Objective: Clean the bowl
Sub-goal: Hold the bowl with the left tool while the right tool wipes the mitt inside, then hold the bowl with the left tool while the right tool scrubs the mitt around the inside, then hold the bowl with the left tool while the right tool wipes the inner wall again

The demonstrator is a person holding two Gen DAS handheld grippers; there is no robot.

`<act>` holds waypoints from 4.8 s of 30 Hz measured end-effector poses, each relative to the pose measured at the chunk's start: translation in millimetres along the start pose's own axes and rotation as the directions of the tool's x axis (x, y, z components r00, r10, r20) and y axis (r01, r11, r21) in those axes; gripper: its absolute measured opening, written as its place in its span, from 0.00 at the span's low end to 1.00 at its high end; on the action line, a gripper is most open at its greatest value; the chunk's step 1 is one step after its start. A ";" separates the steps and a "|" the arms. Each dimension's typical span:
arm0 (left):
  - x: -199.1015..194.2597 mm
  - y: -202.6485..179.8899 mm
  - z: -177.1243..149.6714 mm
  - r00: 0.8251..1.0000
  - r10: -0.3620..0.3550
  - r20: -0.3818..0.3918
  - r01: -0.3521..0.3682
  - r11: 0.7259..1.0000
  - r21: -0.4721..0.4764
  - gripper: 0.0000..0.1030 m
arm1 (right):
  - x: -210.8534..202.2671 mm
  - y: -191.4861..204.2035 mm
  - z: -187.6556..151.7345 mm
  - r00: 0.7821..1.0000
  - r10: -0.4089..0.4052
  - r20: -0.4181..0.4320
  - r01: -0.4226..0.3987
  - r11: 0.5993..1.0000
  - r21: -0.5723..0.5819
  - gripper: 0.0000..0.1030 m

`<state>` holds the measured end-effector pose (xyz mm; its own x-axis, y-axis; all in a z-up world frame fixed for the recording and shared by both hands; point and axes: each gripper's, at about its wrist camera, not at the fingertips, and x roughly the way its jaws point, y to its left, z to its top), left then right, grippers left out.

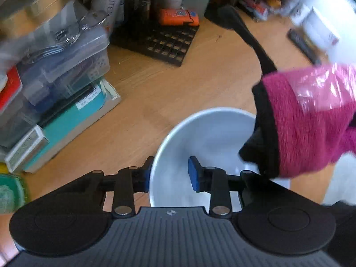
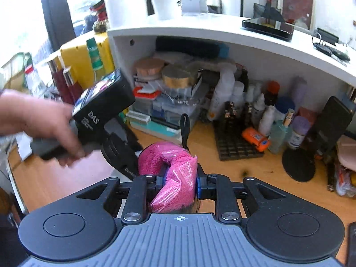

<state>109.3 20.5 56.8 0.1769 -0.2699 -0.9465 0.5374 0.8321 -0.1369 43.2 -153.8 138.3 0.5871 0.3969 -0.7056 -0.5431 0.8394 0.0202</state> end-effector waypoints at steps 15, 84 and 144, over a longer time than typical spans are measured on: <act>-9.8 -7.2 -87.7 0.996 0.037 0.084 0.001 0.910 -0.415 0.19 | 75.8 86.0 -10.8 0.942 0.068 -0.328 -0.205 0.891 -0.404 0.24; 20.3 27.0 -7.3 0.998 0.018 0.066 -0.015 0.999 -0.047 0.55 | 13.0 -36.2 9.0 0.999 -0.018 -0.034 0.020 0.996 0.086 0.23; 13.2 -14.9 -66.2 0.998 -0.026 0.050 0.044 0.907 -0.418 0.34 | 59.3 36.8 -12.2 0.955 0.191 -0.225 -0.262 0.901 -0.346 0.27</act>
<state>49.0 36.6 27.0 0.2039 -0.3153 -0.9268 0.1506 0.9456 -0.2885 50.8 -103.9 88.5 0.3220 0.4557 -0.8298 -0.8505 0.5242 -0.0421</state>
